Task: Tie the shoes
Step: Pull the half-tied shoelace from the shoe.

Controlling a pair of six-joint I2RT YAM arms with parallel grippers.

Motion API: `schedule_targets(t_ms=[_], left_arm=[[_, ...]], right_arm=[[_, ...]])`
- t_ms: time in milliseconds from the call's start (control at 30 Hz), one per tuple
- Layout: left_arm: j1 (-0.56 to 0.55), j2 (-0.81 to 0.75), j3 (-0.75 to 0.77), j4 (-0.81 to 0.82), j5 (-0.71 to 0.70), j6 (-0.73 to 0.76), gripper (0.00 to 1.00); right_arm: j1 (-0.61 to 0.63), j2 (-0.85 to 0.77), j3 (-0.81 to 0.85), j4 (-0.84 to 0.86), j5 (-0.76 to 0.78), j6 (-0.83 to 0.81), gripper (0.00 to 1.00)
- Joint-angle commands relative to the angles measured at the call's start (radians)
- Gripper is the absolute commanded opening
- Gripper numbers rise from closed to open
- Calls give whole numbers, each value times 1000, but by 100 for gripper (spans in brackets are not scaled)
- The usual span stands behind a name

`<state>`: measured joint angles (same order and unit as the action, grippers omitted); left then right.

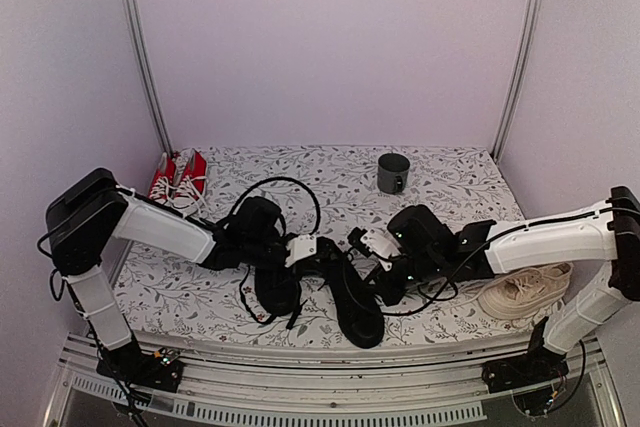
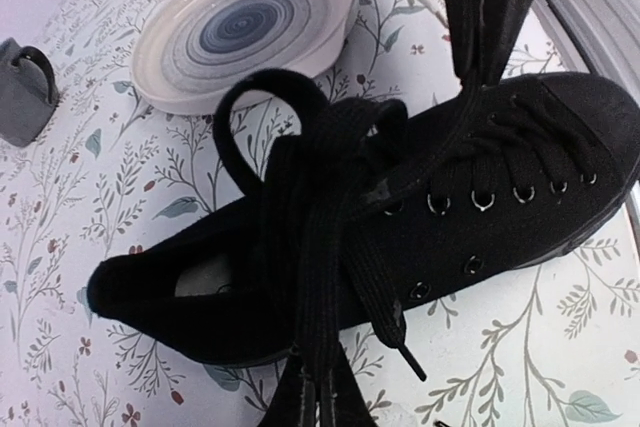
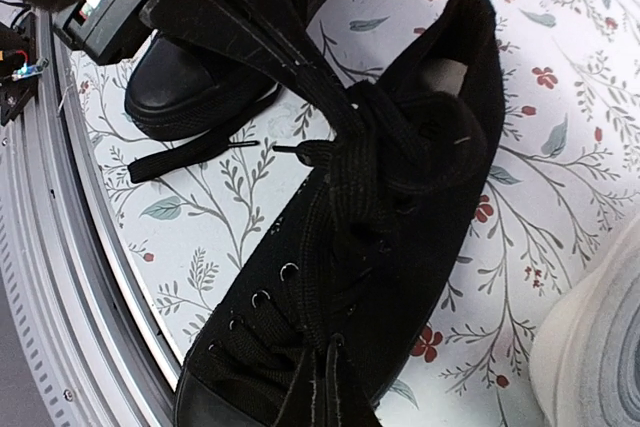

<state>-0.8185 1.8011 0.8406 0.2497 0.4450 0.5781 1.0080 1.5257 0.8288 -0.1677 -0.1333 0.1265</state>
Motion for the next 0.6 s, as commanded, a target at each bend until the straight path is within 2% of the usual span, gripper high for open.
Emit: schedule_targets(t_ms=[0,367,567], left_arm=[[7,-69,-29,42,24,-71,0],[-11,-92,-79,81,-1,-183,0],[-21,-96,-104,82,3,-175,0]], right_arm=[[7,-84,28,-93,61,9,1],[-33,-188,-1,-218,58,110,1],[-78,-260,-70,-238,22,193,1]])
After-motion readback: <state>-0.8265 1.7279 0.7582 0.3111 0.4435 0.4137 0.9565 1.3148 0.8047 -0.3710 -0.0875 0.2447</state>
